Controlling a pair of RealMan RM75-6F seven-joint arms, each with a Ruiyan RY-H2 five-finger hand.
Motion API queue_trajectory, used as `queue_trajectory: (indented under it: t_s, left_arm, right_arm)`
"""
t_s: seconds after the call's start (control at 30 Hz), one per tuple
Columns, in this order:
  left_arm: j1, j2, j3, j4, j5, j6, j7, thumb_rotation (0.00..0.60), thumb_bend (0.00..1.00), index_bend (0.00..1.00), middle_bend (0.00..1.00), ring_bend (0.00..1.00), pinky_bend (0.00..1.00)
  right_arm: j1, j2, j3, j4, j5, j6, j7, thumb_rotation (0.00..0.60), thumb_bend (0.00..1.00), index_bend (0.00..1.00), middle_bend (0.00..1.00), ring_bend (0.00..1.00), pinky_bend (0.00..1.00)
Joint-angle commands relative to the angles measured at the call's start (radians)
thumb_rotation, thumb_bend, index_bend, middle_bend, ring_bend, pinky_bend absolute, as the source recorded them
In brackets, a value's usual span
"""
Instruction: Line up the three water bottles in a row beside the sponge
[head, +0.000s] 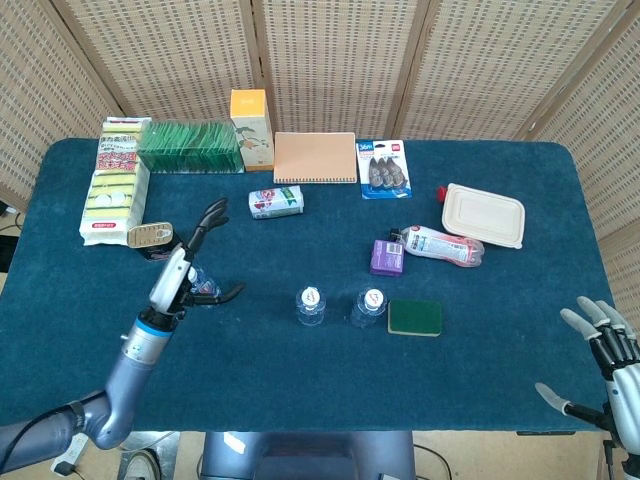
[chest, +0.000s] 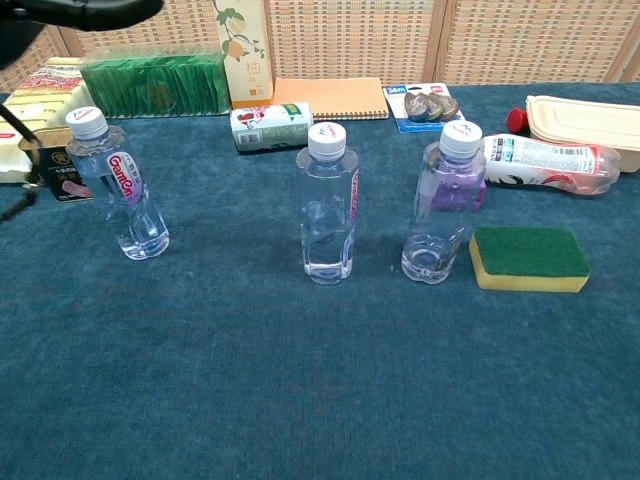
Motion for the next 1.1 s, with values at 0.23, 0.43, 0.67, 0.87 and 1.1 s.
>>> queue_trajectory:
  t_s: [0.23, 0.43, 0.67, 0.87, 1.1]
  left_arm:
    - [0.087, 0.273, 0.083, -0.047, -0.071, -0.159, -0.145, 0.6, 0.19, 0.0, 0.0, 0.0, 0.11]
    - [0.123, 0.24, 0.13, 0.051, -0.086, -0.212, -0.209, 0.6, 0.18, 0.0, 0.0, 0.0, 0.1]
    - [0.139, 0.077, 0.135, 0.228, -0.09, -0.232, -0.289, 0.6, 0.18, 0.0, 0.0, 0.0, 0.09]
    - [0.134, -0.049, 0.14, 0.376, -0.056, -0.234, -0.359, 0.6, 0.18, 0.0, 0.0, 0.0, 0.09]
    - [0.127, -0.131, 0.133, 0.473, -0.054, -0.253, -0.397, 0.6, 0.18, 0.0, 0.0, 0.0, 0.09]
  right_arm:
    - [0.004, -0.001, -0.002, -0.005, -0.001, -0.006, -0.004, 0.6, 0.0, 0.15, 0.08, 0.02, 0.0]
    - [0.013, -0.003, -0.005, -0.011, -0.01, -0.021, -0.012, 0.6, 0.0, 0.15, 0.08, 0.02, 0.0]
    - [0.015, -0.001, -0.011, -0.015, -0.021, -0.023, -0.014, 0.6, 0.0, 0.15, 0.08, 0.02, 0.0]
    - [0.012, 0.002, -0.009, -0.009, -0.012, -0.014, -0.001, 0.6, 0.0, 0.15, 0.08, 0.02, 0.0]
    - [0.014, 0.003, -0.009, -0.007, -0.009, -0.015, 0.003, 0.6, 0.0, 0.16, 0.08, 0.02, 0.0]
